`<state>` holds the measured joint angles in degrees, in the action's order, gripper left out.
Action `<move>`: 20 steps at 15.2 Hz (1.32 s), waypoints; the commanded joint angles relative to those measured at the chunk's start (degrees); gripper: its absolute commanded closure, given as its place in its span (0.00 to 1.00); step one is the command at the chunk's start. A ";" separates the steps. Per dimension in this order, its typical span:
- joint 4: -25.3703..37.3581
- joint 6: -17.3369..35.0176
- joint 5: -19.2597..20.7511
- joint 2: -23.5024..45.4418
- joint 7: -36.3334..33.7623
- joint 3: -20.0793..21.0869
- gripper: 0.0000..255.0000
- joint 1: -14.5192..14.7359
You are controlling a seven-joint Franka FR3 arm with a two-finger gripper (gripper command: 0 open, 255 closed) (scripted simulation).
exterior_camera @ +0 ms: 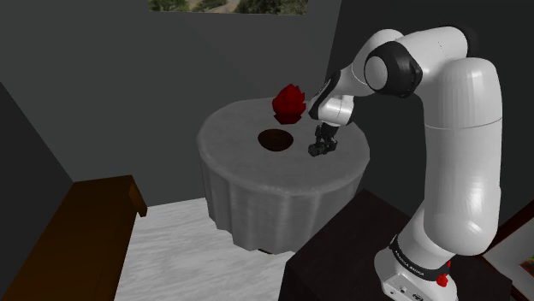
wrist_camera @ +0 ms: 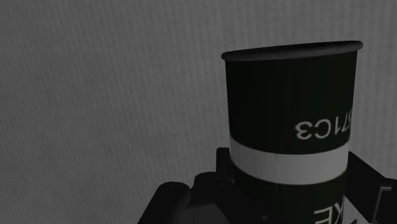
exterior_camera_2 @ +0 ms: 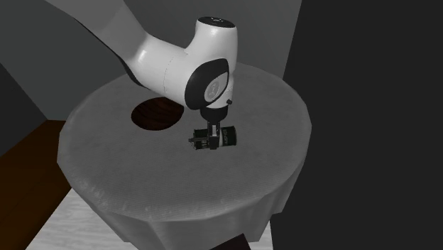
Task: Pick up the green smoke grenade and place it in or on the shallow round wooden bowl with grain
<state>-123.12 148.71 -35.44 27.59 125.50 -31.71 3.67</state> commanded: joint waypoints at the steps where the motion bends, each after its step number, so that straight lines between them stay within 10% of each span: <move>1: 0.00 0.00 0.00 0.00 0.00 0.00 1.00 0.00; 20: -0.29 -8.39 12.26 -10.78 -8.98 -8.24 1.00 6.36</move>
<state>-123.60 140.92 -23.94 17.39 117.09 -39.54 9.72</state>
